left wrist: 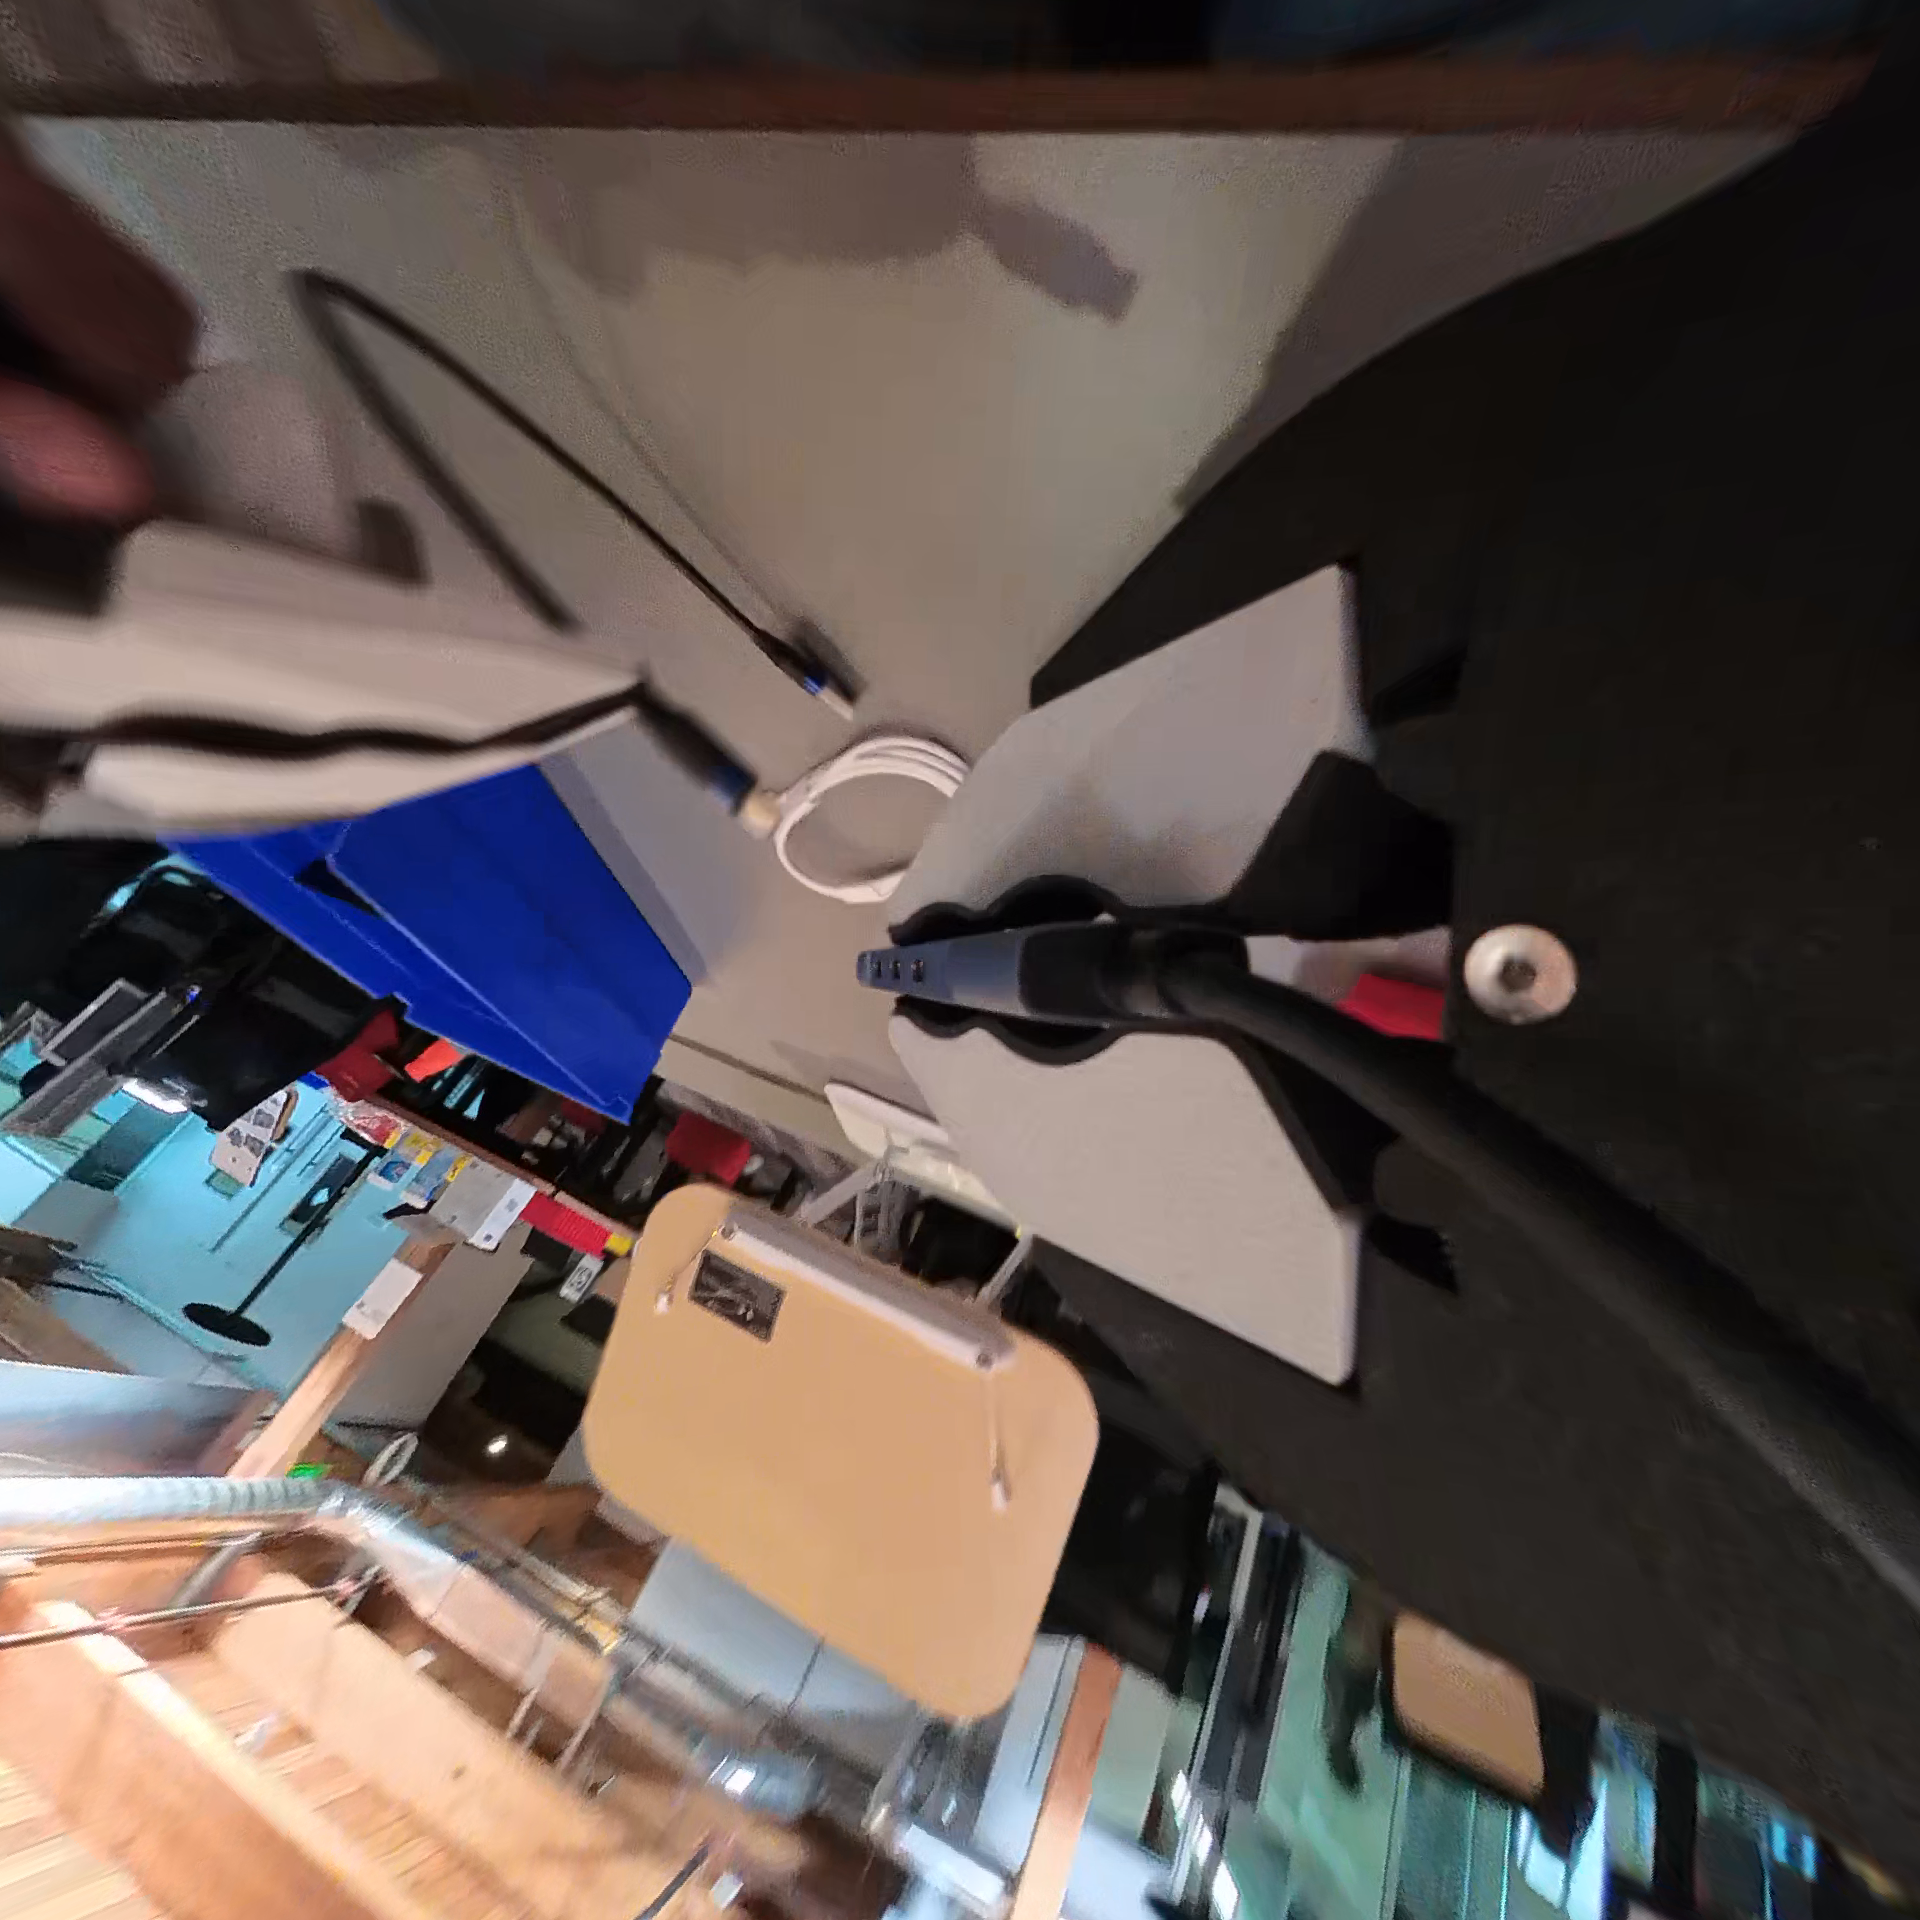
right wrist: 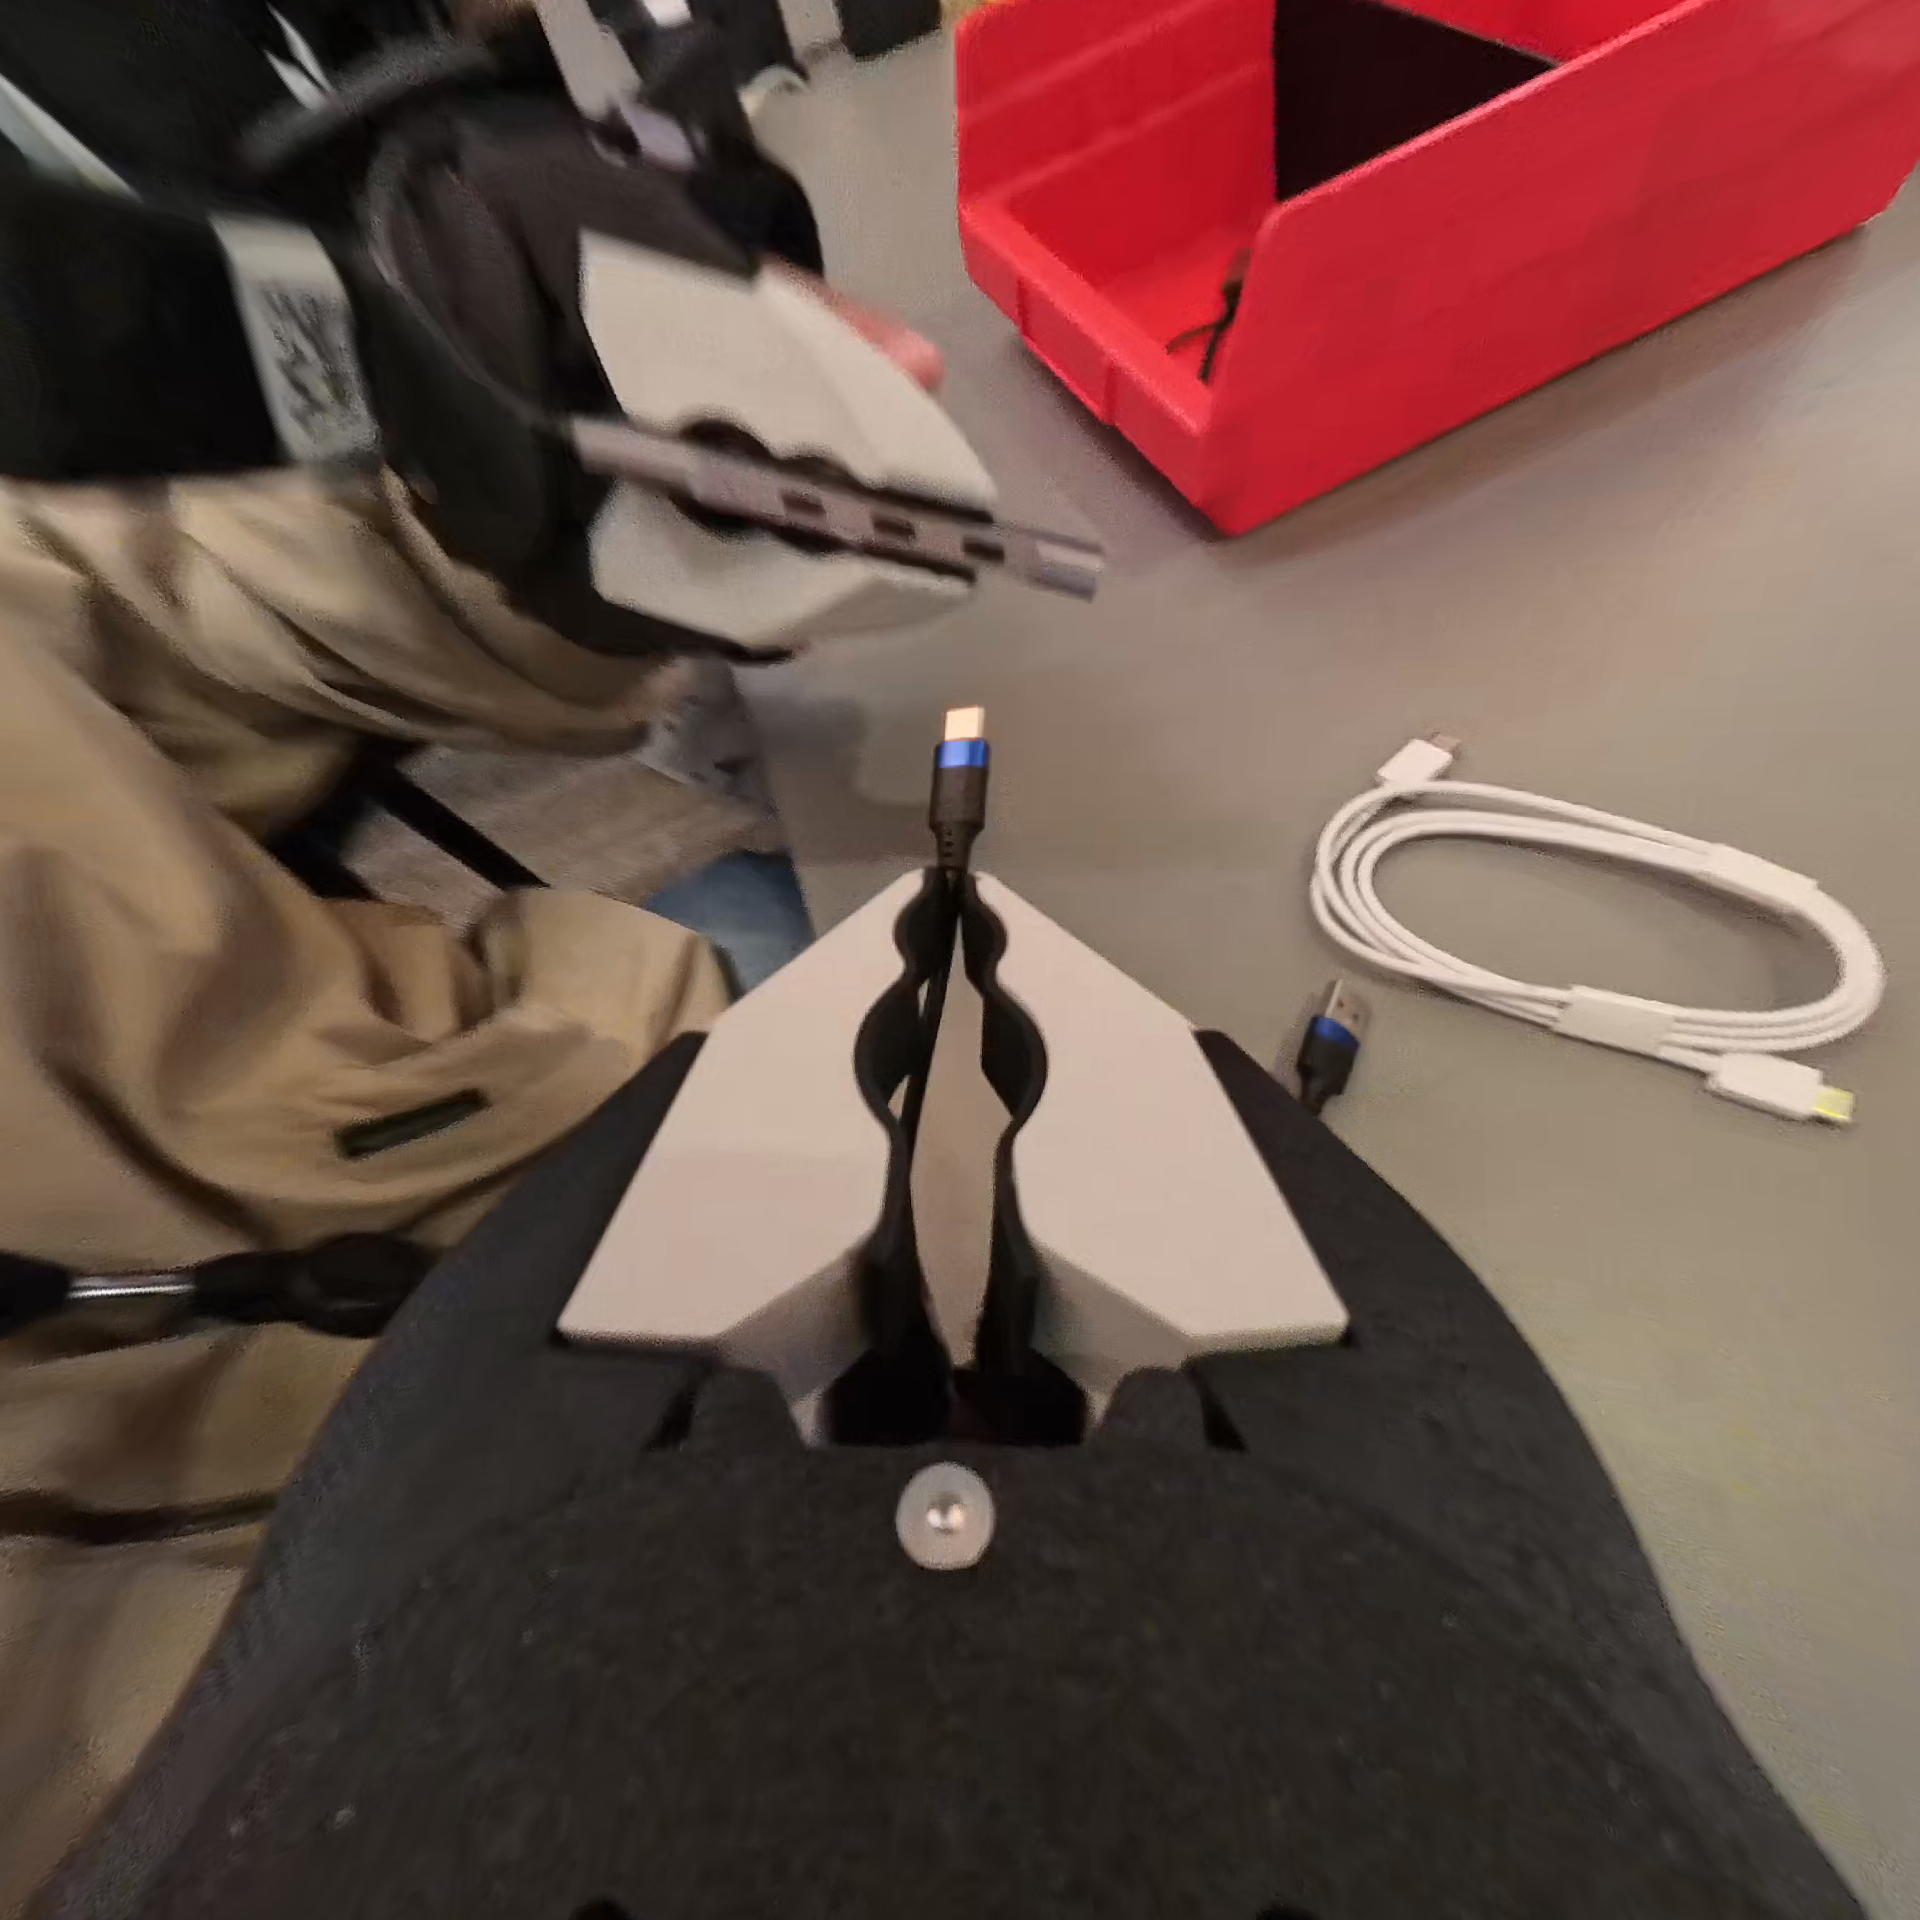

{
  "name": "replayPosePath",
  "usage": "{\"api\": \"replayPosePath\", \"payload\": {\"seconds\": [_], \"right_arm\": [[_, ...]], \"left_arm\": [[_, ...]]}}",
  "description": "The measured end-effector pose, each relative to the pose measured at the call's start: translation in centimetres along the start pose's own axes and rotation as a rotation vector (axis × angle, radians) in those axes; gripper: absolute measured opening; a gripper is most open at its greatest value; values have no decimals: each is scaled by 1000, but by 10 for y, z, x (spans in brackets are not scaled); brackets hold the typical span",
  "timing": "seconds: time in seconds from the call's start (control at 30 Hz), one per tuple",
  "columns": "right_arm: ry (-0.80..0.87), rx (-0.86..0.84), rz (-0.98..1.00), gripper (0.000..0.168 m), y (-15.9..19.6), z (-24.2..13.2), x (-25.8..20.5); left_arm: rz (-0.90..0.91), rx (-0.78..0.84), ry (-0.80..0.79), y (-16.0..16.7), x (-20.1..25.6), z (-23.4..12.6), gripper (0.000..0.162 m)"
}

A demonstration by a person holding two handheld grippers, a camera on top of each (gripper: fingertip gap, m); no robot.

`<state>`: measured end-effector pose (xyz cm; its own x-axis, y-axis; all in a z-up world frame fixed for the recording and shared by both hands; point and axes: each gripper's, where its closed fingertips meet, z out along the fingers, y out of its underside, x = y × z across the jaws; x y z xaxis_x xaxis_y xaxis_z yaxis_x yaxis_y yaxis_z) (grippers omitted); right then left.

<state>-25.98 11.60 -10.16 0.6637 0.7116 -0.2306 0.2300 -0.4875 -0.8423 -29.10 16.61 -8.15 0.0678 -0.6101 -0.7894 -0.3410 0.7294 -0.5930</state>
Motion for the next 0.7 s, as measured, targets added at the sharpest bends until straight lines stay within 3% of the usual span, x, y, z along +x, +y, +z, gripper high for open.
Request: {"api": "replayPosePath", "payload": {"seconds": [0.03, 0.43, 0.7], "right_arm": [[-28, 15, 25, 1, -6, -5, -2], [-78, -19, 115, 2, 4, 3, -6], [-108, -10, 140, 2, 5, 5, -11]], "left_arm": [[57, -8, -4, 0, 2, 2, 10], [380, -71, -11, -7, 21, 15, 10], [418, -72, 6, -8, 29, 17, 10]]}}
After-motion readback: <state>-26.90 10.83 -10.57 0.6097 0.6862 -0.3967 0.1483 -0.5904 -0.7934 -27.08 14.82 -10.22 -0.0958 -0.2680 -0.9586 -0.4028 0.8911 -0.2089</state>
